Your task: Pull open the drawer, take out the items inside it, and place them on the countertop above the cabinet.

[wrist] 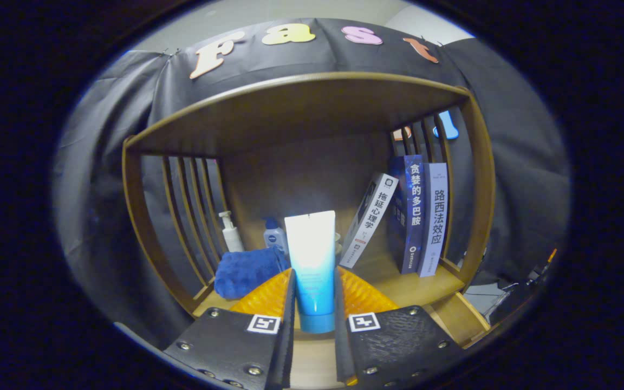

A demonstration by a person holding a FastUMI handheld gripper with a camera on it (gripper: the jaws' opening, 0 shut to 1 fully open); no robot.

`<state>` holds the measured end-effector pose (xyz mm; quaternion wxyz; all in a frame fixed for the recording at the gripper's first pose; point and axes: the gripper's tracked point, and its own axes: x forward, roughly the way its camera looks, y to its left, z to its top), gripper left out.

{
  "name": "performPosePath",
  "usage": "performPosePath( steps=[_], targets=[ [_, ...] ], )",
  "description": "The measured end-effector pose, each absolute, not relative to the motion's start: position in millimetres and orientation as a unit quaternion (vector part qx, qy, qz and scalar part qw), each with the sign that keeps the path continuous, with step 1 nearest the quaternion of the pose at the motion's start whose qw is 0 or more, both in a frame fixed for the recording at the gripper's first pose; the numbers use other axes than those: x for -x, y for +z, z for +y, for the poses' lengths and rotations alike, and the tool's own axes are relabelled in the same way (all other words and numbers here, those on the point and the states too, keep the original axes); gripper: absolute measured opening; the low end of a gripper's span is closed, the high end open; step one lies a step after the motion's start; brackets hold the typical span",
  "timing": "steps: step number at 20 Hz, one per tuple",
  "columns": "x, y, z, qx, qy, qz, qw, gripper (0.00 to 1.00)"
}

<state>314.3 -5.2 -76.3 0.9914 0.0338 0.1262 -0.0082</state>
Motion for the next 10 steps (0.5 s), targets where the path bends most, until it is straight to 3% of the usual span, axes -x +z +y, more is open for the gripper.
performPosePath(
  steps=[10],
  targets=[
    [-372,-194,3,-0.032,-0.03,0.223,0.974,0.32]
  ],
)
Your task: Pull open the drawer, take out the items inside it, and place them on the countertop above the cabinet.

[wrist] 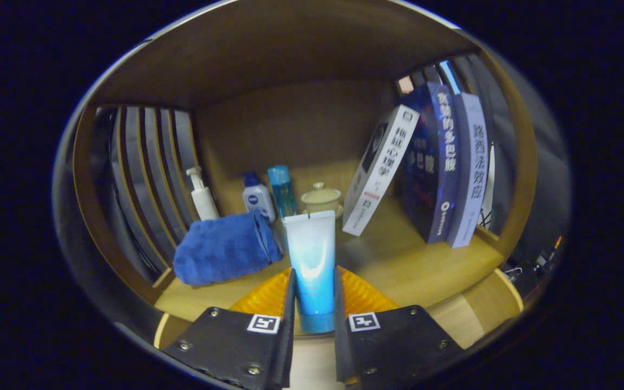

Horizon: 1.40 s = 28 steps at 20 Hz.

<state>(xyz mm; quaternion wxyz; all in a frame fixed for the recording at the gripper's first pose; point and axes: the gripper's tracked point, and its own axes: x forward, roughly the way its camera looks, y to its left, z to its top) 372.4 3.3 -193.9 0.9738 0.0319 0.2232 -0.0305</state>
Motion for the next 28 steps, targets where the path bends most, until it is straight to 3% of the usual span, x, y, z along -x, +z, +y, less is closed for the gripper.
performPosePath(
  steps=[10,14,18,28],
  targets=[
    [-394,-218,6,-0.046,-0.039,0.228,0.972,0.32],
    [-378,-218,2,-0.037,-0.041,0.23,0.972,0.45],
    [-354,-207,-8,-0.043,-0.043,0.228,0.972,0.99],
    [-253,-153,-34,-0.027,-0.035,0.193,0.98,0.99]
  ],
)
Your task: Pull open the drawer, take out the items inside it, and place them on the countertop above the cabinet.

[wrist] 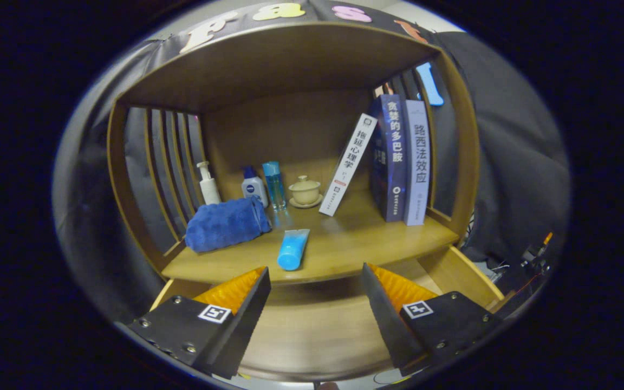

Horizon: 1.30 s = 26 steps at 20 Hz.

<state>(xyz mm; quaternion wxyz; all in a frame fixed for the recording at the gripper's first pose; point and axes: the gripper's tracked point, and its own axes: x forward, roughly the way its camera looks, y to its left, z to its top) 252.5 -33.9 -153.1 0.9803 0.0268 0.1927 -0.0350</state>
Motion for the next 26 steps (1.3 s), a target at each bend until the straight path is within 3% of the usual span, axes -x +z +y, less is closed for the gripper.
performPosePath(
  steps=[11,26],
  targets=[
    [-117,-121,-57,-0.069,-0.033,0.096,0.992,0.99],
    [-71,-249,-72,0.027,-0.009,0.111,0.993,0.99]
  ],
)
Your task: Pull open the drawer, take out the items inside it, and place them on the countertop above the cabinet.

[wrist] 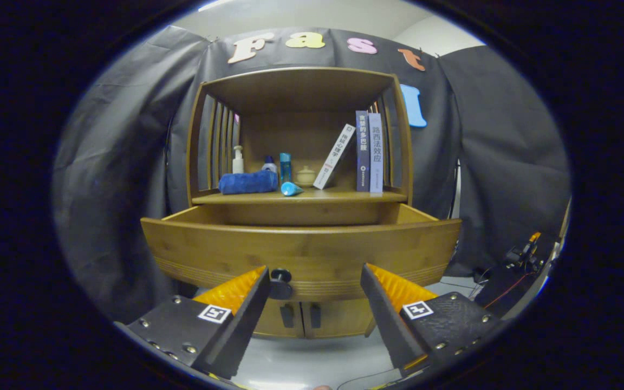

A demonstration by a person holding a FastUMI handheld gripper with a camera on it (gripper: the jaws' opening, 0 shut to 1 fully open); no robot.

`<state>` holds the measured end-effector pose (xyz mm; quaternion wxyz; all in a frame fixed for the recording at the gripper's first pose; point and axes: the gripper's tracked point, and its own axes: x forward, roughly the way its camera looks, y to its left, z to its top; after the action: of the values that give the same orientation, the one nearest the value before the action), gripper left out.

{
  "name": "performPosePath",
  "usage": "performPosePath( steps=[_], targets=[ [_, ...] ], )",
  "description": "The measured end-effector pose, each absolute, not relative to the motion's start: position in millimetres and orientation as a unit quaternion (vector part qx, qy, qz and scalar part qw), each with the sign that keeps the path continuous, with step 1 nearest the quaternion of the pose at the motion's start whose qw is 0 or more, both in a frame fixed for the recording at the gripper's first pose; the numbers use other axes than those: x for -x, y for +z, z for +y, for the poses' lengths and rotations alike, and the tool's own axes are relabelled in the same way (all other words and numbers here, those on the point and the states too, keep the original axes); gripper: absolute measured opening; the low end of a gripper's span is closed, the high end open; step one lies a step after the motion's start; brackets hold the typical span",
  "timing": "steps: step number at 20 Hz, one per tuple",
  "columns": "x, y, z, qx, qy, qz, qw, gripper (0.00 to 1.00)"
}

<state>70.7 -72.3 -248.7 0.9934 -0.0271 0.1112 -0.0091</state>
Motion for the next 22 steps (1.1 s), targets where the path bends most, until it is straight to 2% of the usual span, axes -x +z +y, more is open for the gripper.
performPosePath(
  steps=[8,11,14,22],
  targets=[
    [-104,-255,-77,-0.028,-0.03,0.089,0.995,0.99],
    [-120,-270,-70,-0.026,-0.024,0.106,0.994,0.99],
    [-143,-271,-70,-0.033,-0.014,0.079,0.996,0.99],
    [-146,-267,-70,-0.061,-0.002,0.062,0.996,0.99]
  ],
)
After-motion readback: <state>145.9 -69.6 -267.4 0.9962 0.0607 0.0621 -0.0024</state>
